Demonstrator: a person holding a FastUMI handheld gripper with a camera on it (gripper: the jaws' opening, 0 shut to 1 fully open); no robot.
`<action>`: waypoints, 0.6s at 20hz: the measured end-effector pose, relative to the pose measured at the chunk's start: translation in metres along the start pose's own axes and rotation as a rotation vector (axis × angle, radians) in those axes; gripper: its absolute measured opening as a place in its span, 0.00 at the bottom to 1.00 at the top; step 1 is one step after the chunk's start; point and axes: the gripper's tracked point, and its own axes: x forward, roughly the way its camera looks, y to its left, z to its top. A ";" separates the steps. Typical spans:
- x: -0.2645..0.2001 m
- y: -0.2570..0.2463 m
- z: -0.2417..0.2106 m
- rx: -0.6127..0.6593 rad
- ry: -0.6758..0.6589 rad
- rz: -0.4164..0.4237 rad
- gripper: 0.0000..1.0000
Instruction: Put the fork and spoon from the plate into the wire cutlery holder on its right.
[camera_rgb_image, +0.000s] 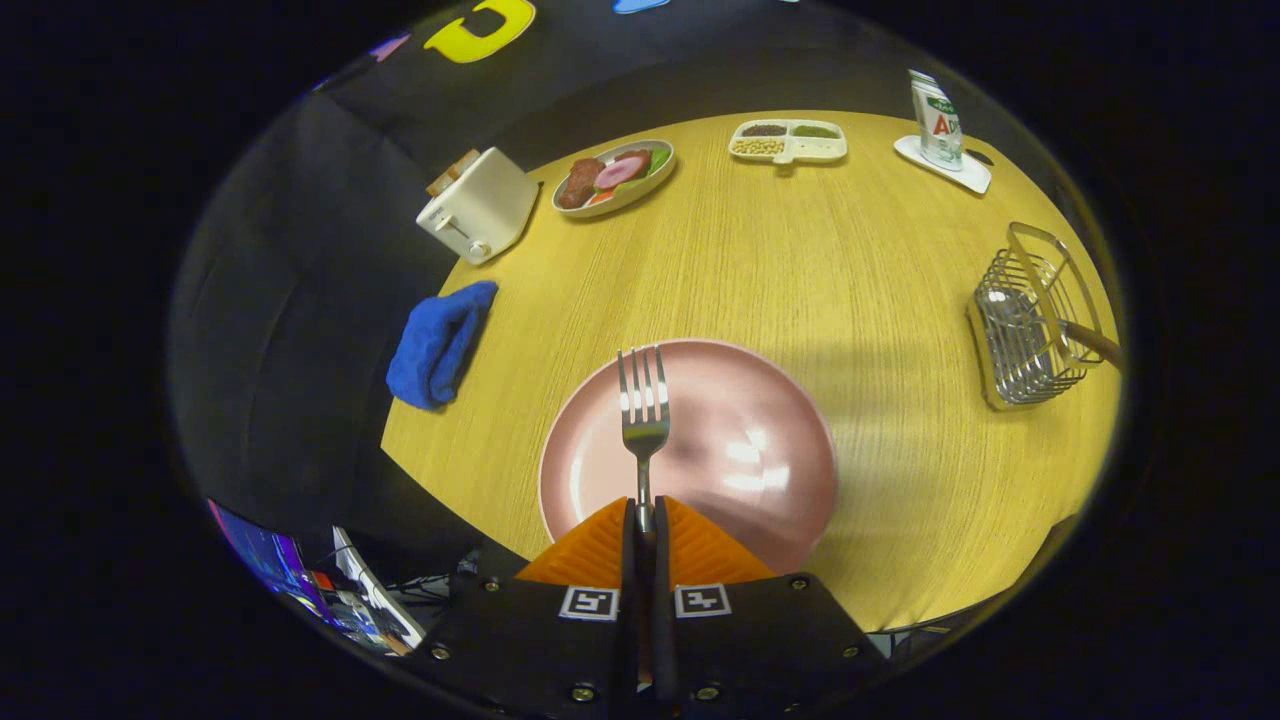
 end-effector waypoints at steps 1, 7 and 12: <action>-0.006 -0.006 0.007 0.016 -0.018 -0.005 0.06; -0.047 -0.057 0.046 0.106 -0.126 -0.063 0.06; -0.077 -0.105 0.065 0.192 -0.190 -0.112 0.06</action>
